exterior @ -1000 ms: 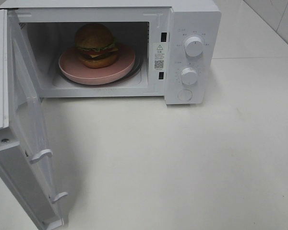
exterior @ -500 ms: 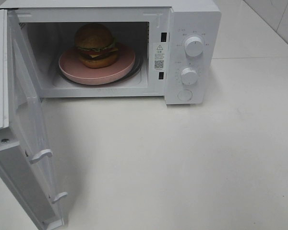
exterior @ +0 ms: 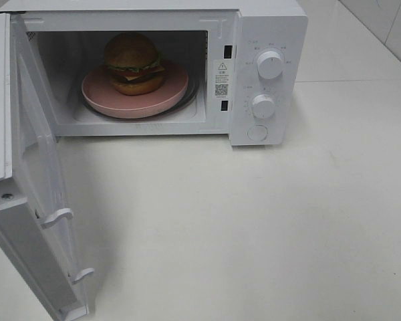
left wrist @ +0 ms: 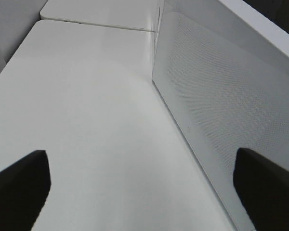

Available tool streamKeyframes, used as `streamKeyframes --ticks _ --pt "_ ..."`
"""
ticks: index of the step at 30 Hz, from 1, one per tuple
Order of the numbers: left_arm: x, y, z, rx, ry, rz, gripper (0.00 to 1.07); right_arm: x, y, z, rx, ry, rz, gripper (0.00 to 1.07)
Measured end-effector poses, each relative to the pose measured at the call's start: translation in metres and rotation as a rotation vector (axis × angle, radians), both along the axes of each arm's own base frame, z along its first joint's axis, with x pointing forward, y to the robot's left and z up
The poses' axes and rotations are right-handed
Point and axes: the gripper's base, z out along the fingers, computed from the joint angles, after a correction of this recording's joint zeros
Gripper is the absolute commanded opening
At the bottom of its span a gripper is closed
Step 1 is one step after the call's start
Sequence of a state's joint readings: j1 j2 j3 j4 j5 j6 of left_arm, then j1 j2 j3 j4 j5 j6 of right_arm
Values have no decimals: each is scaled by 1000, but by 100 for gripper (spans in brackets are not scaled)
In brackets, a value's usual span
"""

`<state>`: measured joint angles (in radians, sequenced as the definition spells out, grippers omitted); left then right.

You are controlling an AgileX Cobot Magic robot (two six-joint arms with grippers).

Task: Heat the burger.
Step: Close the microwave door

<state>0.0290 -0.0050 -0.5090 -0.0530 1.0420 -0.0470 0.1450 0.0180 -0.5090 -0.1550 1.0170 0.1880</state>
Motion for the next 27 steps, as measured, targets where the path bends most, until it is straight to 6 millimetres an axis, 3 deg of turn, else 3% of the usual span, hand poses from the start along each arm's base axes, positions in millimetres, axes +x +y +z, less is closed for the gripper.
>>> streamKeyframes --ticks 27 --pt "0 0 0 0 0 0 98 -4 0 0 3 -22 -26 76"
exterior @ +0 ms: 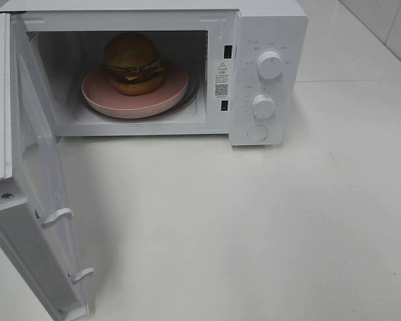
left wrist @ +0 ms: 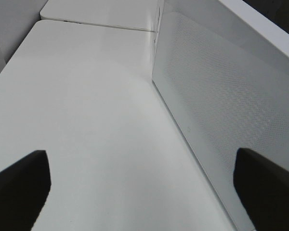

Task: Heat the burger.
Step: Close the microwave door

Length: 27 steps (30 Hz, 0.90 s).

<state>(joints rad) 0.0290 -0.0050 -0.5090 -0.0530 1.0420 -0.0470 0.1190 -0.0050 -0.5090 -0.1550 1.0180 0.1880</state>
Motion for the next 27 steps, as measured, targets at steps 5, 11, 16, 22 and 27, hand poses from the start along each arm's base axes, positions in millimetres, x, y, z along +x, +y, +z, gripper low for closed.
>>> streamKeyframes --ticks 5,11,16,22,27 --pt "0 0 0 0 0 0 98 0 0 0 0 0 0 76" --pt "0 0 0 0 0 0 98 0 0 0 0 0 0 76" --pt "0 0 0 0 0 0 98 0 0 0 0 0 0 76" --pt "0 0 0 0 0 0 98 0 0 0 0 0 0 76" --pt "0 0 0 0 0 0 98 0 0 0 0 0 0 76"
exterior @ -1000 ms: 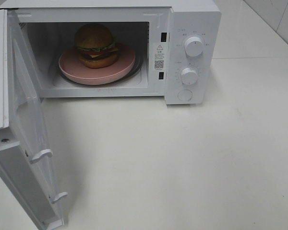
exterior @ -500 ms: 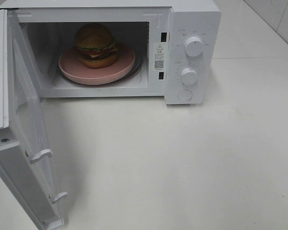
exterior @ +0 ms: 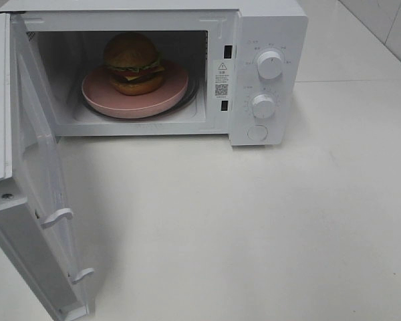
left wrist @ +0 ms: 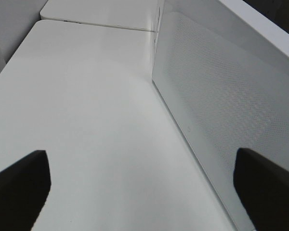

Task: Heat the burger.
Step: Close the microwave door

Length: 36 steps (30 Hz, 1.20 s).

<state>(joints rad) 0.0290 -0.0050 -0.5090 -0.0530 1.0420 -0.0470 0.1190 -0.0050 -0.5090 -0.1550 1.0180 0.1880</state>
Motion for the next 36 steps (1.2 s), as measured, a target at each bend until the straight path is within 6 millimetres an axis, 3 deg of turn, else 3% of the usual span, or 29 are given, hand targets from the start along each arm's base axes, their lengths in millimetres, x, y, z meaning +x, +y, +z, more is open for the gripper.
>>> streamKeyframes --ticks 14,15,16,17,18,19,20,21,22,23,25,26,28,29,36 --pt "2 -2 7 -27 -58 -9 95 0 0 0 0 0 0 76" --pt "4 -2 9 -32 -54 -11 92 0 0 0 0 0 0 76" --pt "6 -2 9 -33 -44 -11 81 0 0 0 0 0 0 76" --pt "6 -2 9 -33 -44 -11 81 0 0 0 0 0 0 76" --pt "10 -2 9 -34 -22 -10 67 0 0 0 0 0 0 76" --pt "10 -2 9 -34 -22 -10 67 0 0 0 0 0 0 76" --pt "14 -2 9 -35 -3 -10 61 0 0 0 0 0 0 76" --pt "16 -2 10 -35 2 -9 47 0 0 0 0 0 0 76" --pt "16 -2 10 -35 2 -9 47 0 0 0 0 0 0 76" --pt "22 -1 12 -36 4 -7 33 0 0 0 0 0 0 76" --pt "24 -1 13 -37 -1 -6 28 0 0 0 0 0 0 76" --pt "30 -1 15 -38 -16 -4 16 0 0 0 0 0 0 76" --pt "33 -1 17 -38 -23 -2 10 0 0 0 0 0 0 76" --pt "40 0 19 -33 -31 3 0 0 0 0 0 0 0 76" --pt "67 4 14 11 -15 26 0 0 0 0 0 0 0 76"
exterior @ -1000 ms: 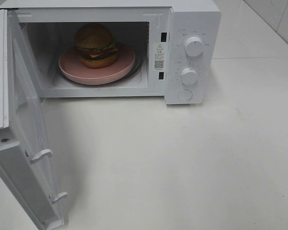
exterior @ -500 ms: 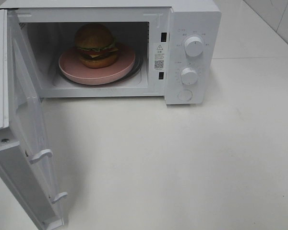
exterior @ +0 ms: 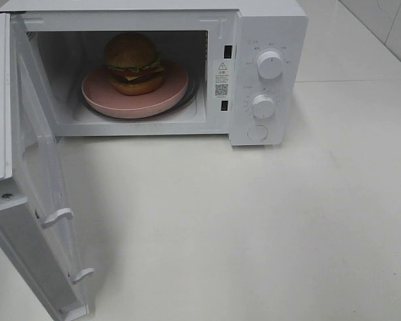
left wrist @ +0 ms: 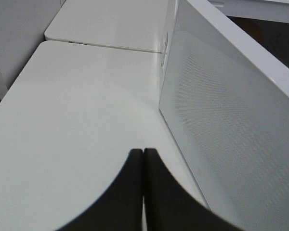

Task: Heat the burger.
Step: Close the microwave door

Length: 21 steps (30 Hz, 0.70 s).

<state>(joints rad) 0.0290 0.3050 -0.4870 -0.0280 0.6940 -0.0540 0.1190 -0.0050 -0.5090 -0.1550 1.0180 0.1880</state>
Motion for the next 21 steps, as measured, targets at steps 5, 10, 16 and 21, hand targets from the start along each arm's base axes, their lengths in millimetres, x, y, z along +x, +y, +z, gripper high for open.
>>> streamKeyframes --ticks 5,10,16,21 --pt "18 1 -12 1 -58 5 0 0 0 0 0 0 0 76" --pt "34 2 -36 5 -111 10 0 0 0 0 0 0 0 76" --pt "42 3 -51 6 -155 15 0 0 0 0 0 0 0 76" --pt "48 3 -62 9 -231 20 0 0 0 0 0 0 0 76"
